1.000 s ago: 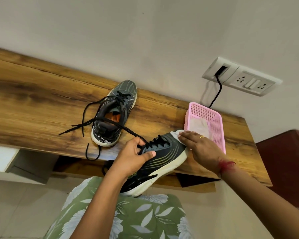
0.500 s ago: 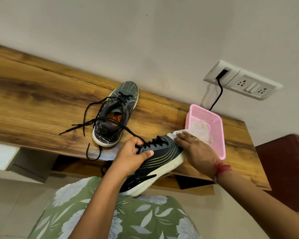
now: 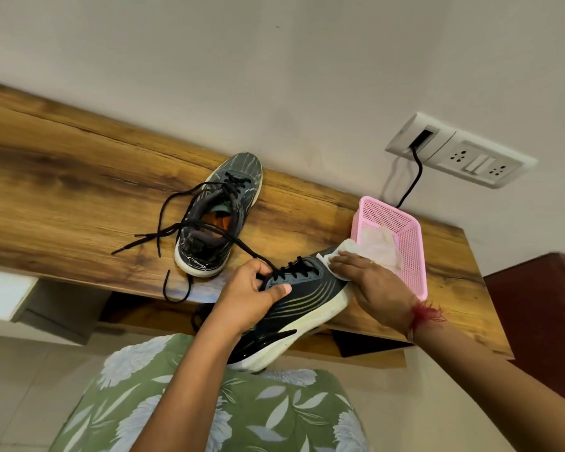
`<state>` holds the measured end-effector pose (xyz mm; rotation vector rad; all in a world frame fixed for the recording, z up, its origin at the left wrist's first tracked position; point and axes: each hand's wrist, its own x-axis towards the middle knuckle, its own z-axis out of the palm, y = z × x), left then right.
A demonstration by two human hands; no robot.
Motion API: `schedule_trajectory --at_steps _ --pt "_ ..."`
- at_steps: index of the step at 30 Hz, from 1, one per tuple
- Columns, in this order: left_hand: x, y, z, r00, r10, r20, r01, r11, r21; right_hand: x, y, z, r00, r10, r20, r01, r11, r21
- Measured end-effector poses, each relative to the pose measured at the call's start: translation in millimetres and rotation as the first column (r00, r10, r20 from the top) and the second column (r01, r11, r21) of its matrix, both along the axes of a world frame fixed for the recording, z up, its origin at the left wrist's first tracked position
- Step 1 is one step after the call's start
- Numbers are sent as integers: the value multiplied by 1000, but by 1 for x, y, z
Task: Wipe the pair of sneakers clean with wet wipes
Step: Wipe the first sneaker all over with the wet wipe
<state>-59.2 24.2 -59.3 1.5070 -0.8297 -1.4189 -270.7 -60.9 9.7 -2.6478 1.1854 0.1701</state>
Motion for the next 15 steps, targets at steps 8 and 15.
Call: schedule_trajectory --at_steps 8,15 --pt "2 0 -9 1000 -2 12 2 1000 24 10 9 0 1000 13 -24 -12 999 40" --pt "-1 1 -4 999 -25 32 25 1000 13 -8 -13 3 993 -76 -86 68 993 -94"
